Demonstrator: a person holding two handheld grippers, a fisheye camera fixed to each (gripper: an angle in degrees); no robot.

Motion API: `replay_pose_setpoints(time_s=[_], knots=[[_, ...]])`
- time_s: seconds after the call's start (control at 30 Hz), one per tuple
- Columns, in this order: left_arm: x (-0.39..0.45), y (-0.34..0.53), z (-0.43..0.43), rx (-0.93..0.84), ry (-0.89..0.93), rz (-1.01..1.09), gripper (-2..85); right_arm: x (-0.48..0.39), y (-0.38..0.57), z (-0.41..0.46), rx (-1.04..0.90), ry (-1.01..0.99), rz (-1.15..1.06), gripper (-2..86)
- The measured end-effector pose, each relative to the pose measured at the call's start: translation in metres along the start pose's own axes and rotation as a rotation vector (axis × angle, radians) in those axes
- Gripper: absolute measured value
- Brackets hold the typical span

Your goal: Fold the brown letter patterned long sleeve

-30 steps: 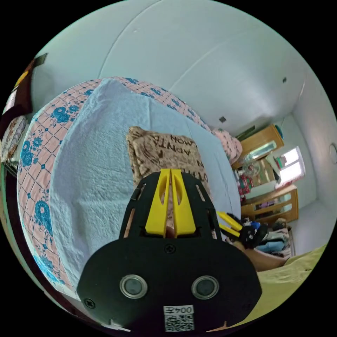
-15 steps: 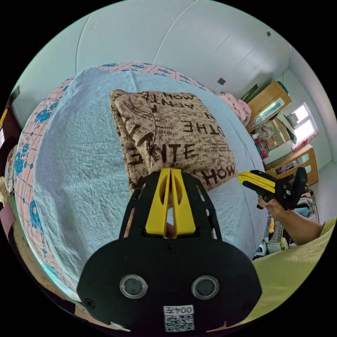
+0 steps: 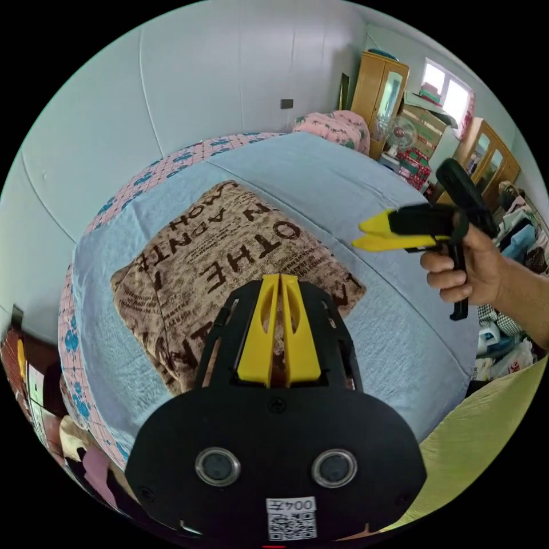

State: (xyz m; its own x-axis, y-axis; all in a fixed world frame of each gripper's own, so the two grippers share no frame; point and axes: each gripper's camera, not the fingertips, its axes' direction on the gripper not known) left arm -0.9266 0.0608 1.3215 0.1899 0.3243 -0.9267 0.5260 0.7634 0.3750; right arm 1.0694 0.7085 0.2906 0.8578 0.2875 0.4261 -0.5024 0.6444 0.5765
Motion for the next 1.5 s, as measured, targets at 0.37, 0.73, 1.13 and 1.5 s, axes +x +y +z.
replay_pose_setpoints(time_s=[0.37,0.73,1.13,1.5], knots=[[0.023,0.034,0.054,0.010,0.014,0.009,1.2,0.046,-0.183,0.019,-0.088,-0.109,0.125,17.7],[0.018,0.053,0.071,0.036,0.072,-0.041,0.9,0.007,-0.231,0.095,-0.295,0.282,-0.045,5.0],[-0.002,0.035,0.046,-0.004,0.187,-0.116,0.8,-0.075,-0.016,0.013,0.034,0.310,-0.326,9.7],[0.004,-0.011,0.074,-0.064,0.160,-0.024,0.4,-0.144,0.095,0.118,-0.057,0.540,-0.515,8.4]])
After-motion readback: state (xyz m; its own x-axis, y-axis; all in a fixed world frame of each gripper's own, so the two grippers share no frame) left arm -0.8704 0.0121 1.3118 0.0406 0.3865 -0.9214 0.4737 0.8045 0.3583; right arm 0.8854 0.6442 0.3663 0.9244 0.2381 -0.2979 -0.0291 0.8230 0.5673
